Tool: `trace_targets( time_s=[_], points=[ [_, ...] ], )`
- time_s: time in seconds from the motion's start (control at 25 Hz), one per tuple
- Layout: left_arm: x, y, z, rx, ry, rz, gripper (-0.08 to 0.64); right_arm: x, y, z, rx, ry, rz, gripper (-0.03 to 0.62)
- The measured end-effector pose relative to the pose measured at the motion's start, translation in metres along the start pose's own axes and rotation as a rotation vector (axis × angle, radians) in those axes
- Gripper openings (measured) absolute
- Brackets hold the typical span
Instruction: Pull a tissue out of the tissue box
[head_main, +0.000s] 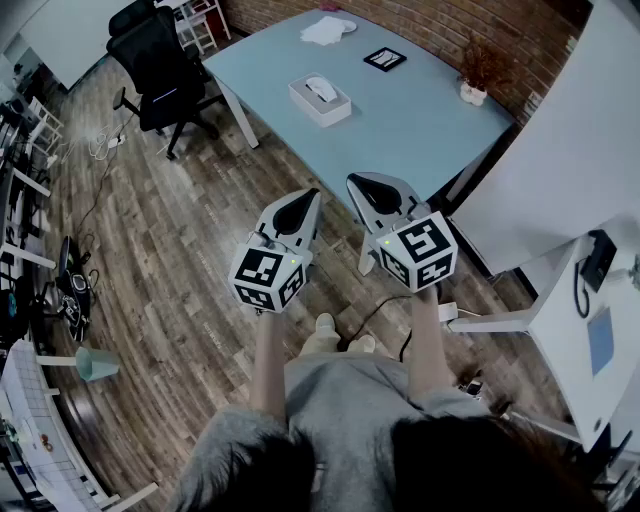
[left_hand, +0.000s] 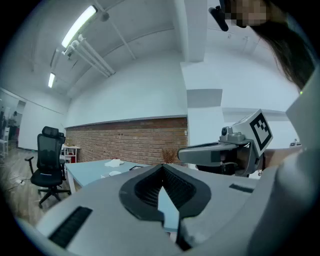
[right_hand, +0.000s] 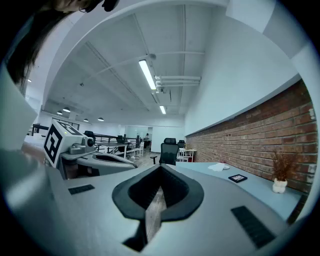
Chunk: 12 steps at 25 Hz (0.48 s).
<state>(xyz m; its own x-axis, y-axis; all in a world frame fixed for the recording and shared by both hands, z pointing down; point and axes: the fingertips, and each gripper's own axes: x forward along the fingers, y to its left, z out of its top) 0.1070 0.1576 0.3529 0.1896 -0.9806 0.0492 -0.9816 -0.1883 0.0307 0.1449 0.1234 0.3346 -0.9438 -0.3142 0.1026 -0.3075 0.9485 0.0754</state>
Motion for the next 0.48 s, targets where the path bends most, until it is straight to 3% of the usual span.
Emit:
trace_targets(
  time_s=[0.48],
  points=[
    [0.0000, 0.0084, -0.0039, -0.015, 0.012, 0.001, 0.003, 0.0079, -0.0046, 0.0026, 0.033, -0.026, 0.010, -0.002]
  ],
)
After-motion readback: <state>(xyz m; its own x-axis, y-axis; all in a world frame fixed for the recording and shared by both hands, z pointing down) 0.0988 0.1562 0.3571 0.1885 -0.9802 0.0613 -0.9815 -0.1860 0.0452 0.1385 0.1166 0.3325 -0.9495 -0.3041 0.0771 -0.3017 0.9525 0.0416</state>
